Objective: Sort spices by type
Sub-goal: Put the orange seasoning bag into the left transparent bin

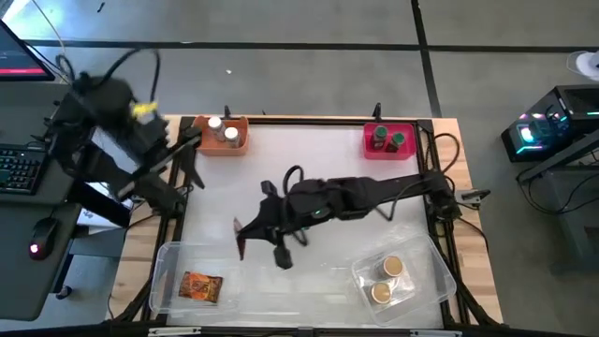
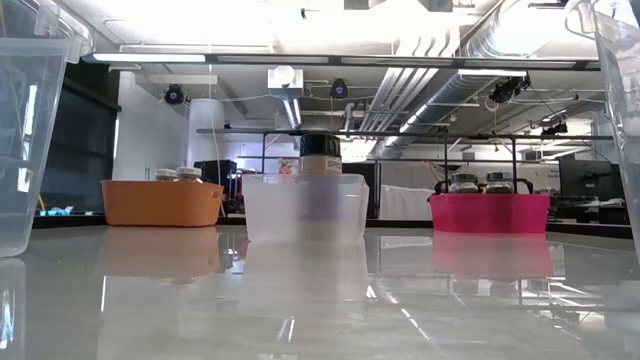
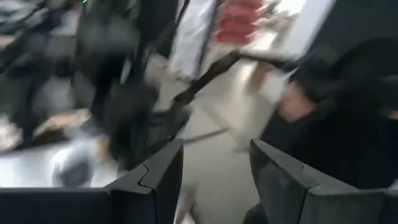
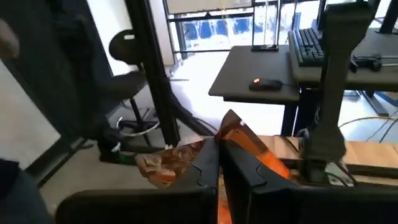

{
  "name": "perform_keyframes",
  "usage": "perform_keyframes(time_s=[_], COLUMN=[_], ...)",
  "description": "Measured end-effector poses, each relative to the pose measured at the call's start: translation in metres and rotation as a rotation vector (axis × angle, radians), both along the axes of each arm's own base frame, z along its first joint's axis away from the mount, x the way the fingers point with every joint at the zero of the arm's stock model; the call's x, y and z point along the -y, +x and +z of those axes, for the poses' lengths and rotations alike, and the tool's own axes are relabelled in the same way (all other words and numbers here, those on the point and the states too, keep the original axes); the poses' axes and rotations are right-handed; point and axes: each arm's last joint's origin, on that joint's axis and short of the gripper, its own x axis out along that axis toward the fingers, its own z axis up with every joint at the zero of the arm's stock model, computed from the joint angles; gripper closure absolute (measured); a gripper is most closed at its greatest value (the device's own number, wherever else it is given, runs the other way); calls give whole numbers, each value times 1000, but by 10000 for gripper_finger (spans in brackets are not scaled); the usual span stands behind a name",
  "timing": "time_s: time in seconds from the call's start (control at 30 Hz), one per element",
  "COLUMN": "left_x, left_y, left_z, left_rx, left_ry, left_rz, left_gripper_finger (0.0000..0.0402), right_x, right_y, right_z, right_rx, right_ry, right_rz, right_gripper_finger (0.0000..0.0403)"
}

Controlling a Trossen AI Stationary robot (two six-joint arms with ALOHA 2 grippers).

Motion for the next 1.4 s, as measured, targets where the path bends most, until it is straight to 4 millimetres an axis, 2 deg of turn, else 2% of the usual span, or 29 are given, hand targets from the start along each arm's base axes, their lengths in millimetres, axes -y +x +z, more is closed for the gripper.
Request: perform_keyframes(time_s=[0.1, 0.23, 0.47, 0.87, 1.03, 1.4], left_x=[9, 18, 45, 74, 85, 90], left_y=[-14, -16, 11, 64, 83, 88], left_z=[-11, -21, -36, -60, -66, -66], left_rx=[-21, -1, -43, -174, -213, -190], left_ry=[46, 41, -50, -54, -121, -119], left_rz=[116, 146, -10, -39, -152, -174], left_gripper_finger=[233, 233, 218, 165, 156, 158], right_x=[0, -2, -11, -30, -32, -37], right_y=[-12, -18, -21, -28, -29, -30], right_z=[15, 27, 43, 45, 45, 43], right_rx=[23, 84, 223, 249, 250, 236], right_ry=[24, 68, 134, 133, 133, 132], right_rz=[55, 141, 254, 291, 294, 303], right_gripper_finger=[403, 403, 403, 403, 403, 403])
